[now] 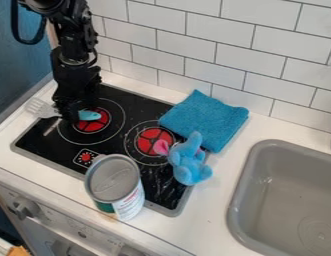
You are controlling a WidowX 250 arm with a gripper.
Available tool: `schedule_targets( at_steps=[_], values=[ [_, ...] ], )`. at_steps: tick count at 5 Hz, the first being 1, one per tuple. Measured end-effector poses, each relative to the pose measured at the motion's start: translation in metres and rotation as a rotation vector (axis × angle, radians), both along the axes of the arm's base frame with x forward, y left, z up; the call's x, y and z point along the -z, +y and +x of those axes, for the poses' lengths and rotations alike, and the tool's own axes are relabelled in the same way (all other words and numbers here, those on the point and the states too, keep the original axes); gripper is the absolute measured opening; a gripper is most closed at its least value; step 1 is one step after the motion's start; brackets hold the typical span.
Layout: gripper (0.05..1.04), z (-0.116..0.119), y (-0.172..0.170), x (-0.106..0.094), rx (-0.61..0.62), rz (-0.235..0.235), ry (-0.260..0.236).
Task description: Rotate the spatula 45 degree
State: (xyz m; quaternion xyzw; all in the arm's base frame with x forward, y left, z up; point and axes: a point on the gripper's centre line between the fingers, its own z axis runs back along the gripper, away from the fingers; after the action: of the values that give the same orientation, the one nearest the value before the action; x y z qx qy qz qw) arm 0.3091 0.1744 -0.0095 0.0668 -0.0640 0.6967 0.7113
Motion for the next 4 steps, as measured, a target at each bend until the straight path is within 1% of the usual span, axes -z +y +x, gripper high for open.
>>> schedule_targets(
  at_steps=[1,2,3,4],
  values=[
    [0.373,0.000,-0.001,0.002,-0.005,0.000,-0.019],
    [0.322,-0.001,-0.002,0.002,-0.011,-0.003,-0.029],
    [0.321,-0.003,-0.002,0.001,0.001,0.002,-0.025],
    [0.321,-0.017,-0.004,-0.007,0.019,-0.017,-0.031]
  ],
)
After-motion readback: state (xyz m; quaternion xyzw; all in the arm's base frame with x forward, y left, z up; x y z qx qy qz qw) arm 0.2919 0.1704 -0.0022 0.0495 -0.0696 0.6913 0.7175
